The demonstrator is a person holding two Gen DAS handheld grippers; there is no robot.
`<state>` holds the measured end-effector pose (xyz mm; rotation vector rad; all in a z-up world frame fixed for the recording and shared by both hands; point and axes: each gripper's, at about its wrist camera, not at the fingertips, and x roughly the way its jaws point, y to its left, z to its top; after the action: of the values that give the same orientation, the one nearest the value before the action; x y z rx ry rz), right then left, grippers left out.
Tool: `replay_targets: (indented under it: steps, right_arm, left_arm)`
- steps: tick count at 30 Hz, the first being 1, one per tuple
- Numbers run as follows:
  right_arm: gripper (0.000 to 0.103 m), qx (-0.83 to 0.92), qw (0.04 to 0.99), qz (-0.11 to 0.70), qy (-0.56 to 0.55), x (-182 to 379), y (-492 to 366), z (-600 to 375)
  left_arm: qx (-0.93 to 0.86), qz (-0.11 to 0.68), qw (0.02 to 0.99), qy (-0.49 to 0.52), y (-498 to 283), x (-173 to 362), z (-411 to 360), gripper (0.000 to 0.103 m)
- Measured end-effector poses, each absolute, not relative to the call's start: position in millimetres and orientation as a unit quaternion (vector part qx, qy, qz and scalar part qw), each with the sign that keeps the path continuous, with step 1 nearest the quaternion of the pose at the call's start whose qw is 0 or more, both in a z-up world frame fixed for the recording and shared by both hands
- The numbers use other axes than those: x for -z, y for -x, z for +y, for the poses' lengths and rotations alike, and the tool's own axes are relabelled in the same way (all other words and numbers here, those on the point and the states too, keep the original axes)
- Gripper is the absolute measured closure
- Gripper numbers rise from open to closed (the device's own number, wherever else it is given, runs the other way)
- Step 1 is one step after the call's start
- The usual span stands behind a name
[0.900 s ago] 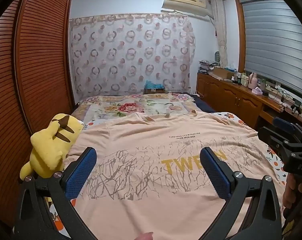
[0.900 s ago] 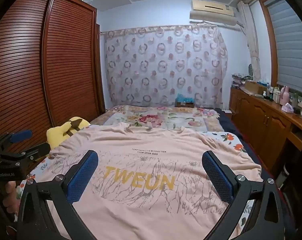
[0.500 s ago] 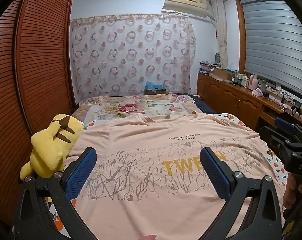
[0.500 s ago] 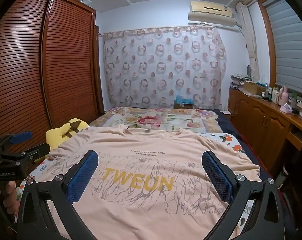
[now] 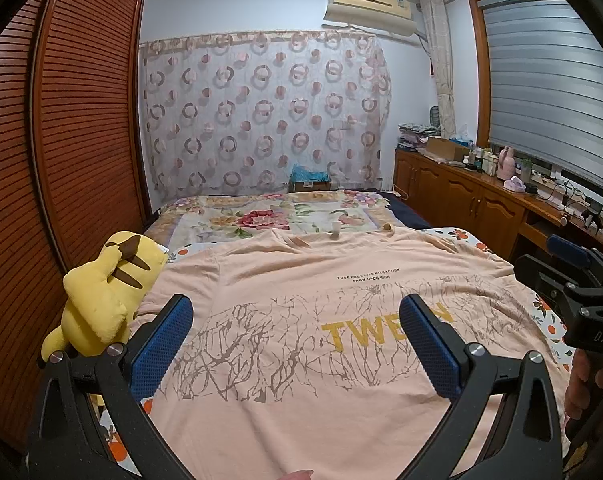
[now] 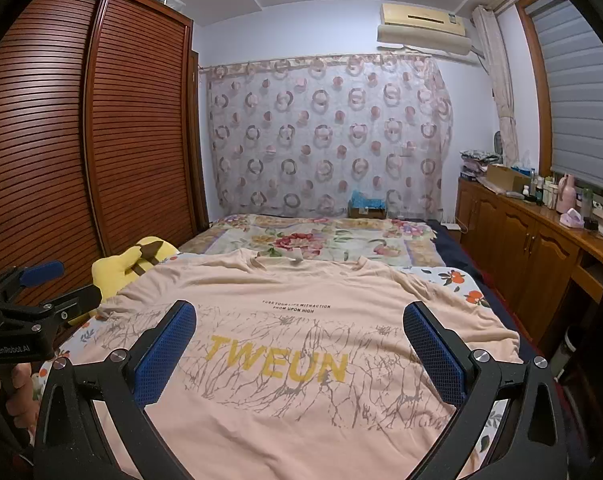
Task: Fold small clothes
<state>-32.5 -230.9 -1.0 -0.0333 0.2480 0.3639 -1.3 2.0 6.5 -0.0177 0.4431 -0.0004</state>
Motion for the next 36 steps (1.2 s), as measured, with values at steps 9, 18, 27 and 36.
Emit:
replay_targets:
  steps: [9,18,27,36]
  right_arm:
    - [0.0,-0.179,0.976,0.119,0.018,1.9,34.8,-229.9]
    - [0.0,-0.178,0.977,0.119,0.02,2.4,34.3,-229.9]
    - [0.0,-0.177,0.977,0.121,0.019,1.1,33.7,-230.5]
    - [0.0,-0.178,0.976,0.121,0.018,1.1,36.1,-228.5]
  left_arm:
    - [0.0,0.218,0.976,0.008,1.9,-6.6,2.1,0.0]
    - [0.0,0.217,0.976,0.006,2.3,-6.7,2.0,0.0]
    - [0.001,0.215,0.977,0.006,2.8,-6.4,1.7,0.0]
    - [0.0,0.215,0.977,0.005,3.1,-5.9,1.4,0.0]
